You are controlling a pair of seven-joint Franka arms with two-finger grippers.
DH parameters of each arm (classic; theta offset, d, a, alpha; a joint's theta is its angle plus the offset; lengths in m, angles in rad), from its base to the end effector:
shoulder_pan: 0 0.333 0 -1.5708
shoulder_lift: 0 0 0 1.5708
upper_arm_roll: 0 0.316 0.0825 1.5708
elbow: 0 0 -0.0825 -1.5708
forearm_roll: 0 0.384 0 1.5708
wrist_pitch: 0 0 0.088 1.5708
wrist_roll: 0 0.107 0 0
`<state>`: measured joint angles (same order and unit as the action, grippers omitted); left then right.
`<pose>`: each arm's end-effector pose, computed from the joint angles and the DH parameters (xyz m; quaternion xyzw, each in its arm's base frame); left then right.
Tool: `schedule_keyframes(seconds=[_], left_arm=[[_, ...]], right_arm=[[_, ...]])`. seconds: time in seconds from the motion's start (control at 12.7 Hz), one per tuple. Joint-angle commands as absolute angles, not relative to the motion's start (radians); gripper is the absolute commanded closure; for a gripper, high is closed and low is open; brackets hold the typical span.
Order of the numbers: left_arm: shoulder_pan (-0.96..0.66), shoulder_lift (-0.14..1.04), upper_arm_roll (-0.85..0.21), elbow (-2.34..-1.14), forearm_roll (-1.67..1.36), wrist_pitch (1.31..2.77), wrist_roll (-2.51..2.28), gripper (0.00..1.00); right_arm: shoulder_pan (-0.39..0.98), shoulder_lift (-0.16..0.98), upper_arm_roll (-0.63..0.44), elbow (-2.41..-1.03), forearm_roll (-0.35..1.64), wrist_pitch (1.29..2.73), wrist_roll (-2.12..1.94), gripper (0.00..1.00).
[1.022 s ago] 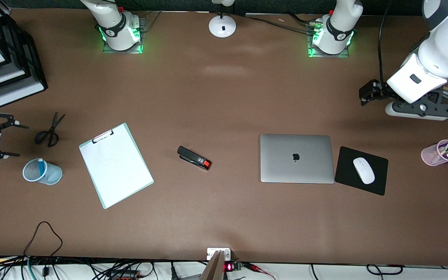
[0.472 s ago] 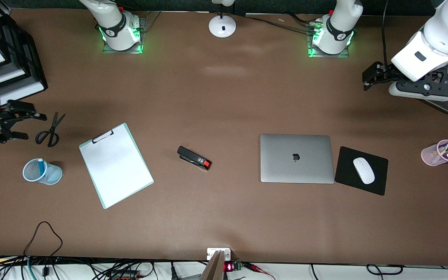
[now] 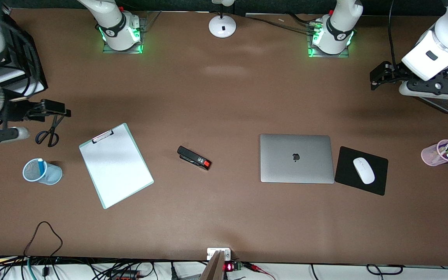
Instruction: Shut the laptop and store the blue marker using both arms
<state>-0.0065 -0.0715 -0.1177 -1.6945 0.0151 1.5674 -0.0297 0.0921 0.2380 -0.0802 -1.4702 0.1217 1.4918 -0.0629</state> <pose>0.5254 -0.0661 0.6045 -0.9984 0.0471 0.0271 0.0139 0.6090 0.0261 0.5274 -0.9923 -0.0355 0.1061 0.0540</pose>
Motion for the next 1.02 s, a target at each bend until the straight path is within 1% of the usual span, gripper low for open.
schedule_keyframes(seconds=[0.0,0.16,0.31,0.39,0.55,0.63,0.71,0.79,0.94], left_arm=[[0.005,-0.101,-0.118,-1.712,-0.002,1.554,0.000,0.00],[0.005,-0.101,-0.115,-1.712,-0.002,1.555,0.018,0.00],[0.005,-0.101,-0.115,-1.710,-0.003,1.555,0.018,0.00],[0.005,-0.101,-0.117,-1.710,-0.003,1.555,0.018,0.00],[0.005,-0.103,-0.117,-1.709,-0.008,1.557,0.018,0.00],[0.005,-0.101,-0.117,-1.704,-0.008,1.560,0.020,0.00],[0.005,-0.103,-0.121,-1.704,-0.008,1.562,0.023,0.00],[0.005,-0.103,-0.123,-1.701,-0.008,1.560,0.023,0.00],[0.005,-0.118,-0.120,-1.703,-0.008,1.559,0.050,0.00]], right_arm=[[0.169,0.186,-0.089,-1.496,-0.006,1.471,0.073,0.00],[0.132,0.158,-0.094,-1.493,-0.038,1.485,0.061,0.00],[0.022,0.121,-0.094,-1.496,-0.048,1.486,0.042,0.00],[-0.001,0.115,-0.087,-1.497,-0.043,1.473,0.020,0.00],[-0.003,0.083,-0.087,-1.526,-0.041,1.485,0.015,0.00],[-0.003,0.042,-0.087,-1.587,-0.038,1.511,0.002,0.00],[-0.002,-0.015,-0.086,-1.668,-0.038,1.578,-0.002,0.00],[0.002,-0.046,-0.086,-1.707,-0.038,1.597,-0.002,0.00],[-0.002,-0.051,-0.086,-1.695,-0.038,1.569,-0.024,0.00]])
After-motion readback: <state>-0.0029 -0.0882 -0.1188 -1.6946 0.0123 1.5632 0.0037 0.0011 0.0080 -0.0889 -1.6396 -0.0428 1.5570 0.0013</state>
